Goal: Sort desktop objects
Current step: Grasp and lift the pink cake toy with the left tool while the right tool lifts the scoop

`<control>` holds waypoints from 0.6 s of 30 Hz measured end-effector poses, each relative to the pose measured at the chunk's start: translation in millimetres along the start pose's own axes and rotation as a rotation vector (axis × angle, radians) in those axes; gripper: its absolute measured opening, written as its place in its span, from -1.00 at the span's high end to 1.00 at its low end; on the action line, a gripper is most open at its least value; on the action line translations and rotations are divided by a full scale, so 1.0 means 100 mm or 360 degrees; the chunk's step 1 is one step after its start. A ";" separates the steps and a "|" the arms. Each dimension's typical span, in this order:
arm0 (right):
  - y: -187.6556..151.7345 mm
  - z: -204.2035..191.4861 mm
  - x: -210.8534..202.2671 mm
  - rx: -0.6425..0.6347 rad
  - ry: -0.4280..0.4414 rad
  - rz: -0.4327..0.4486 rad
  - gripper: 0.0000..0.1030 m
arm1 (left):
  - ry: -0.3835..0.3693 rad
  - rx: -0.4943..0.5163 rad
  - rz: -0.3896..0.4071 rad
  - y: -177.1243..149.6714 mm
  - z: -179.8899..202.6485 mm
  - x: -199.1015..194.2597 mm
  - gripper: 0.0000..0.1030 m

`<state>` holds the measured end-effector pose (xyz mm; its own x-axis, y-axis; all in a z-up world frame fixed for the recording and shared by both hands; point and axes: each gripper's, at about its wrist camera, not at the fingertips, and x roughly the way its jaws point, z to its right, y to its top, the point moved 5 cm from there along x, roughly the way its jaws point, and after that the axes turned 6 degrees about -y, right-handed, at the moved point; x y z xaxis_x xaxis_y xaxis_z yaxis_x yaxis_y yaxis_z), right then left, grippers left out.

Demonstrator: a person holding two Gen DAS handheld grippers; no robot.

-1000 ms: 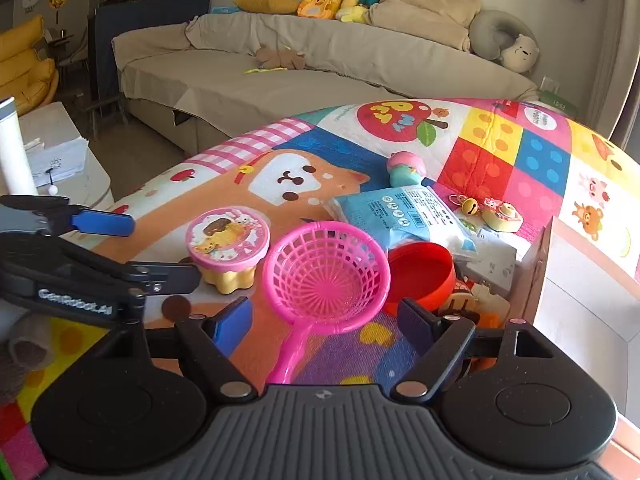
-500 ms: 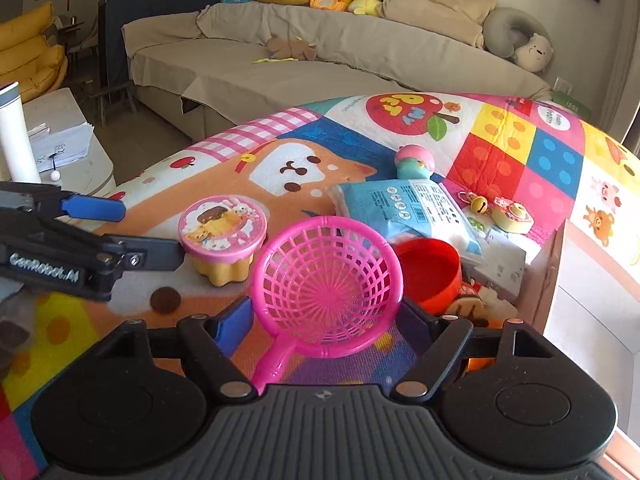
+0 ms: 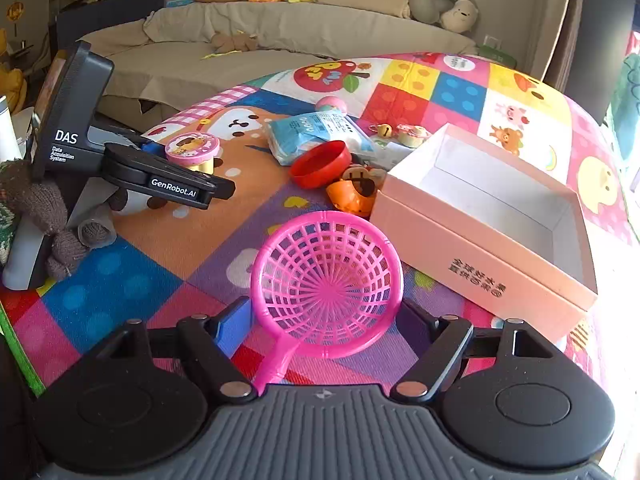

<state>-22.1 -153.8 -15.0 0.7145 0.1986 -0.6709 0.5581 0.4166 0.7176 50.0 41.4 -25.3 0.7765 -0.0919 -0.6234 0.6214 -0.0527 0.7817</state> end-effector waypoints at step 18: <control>0.10 0.88 -1.18 0.0216 -0.0383 0.0430 -0.53 | -0.0314 0.0256 0.0401 0.65 0.87 -0.96 0.14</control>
<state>-64.0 -251.4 87.8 0.9130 0.0648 -0.4028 0.3754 0.2534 0.8916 7.1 -39.7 86.8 0.8583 -0.3111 -0.4081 0.3767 -0.1582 0.9127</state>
